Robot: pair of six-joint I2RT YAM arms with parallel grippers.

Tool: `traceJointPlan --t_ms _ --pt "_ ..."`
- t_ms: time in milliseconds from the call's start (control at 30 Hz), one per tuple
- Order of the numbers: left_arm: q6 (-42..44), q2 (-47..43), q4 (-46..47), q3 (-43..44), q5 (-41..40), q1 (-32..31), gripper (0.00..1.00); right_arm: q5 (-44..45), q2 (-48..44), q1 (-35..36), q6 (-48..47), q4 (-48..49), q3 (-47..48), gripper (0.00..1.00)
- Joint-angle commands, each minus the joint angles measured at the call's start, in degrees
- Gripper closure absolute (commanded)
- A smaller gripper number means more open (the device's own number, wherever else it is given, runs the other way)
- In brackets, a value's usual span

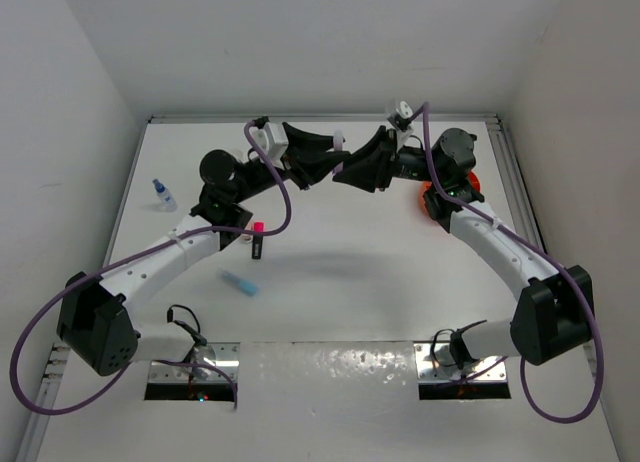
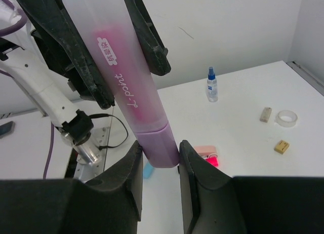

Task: Sort the stationery into containers
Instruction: Close the pen cap on the pen.

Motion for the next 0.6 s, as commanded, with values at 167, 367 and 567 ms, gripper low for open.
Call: traceJointPlan --t_ms 167,367,567 --pt "-0.14 5.21 -18.93 -4.93 6.92 -0.51 1.0 3.49 -3.88 1.63 0.23 14.09 2.63 1.0" --pt "3.28 5.65 -23.24 -6.77 5.08 -0.26 1.0 6.57 -6.25 1.81 2.15 20.33 2.62 1.0" --pt "4.78 6.09 -22.45 -8.18 5.17 0.01 1.0 8.68 -7.31 0.49 2.77 21.65 2.19 1.0"
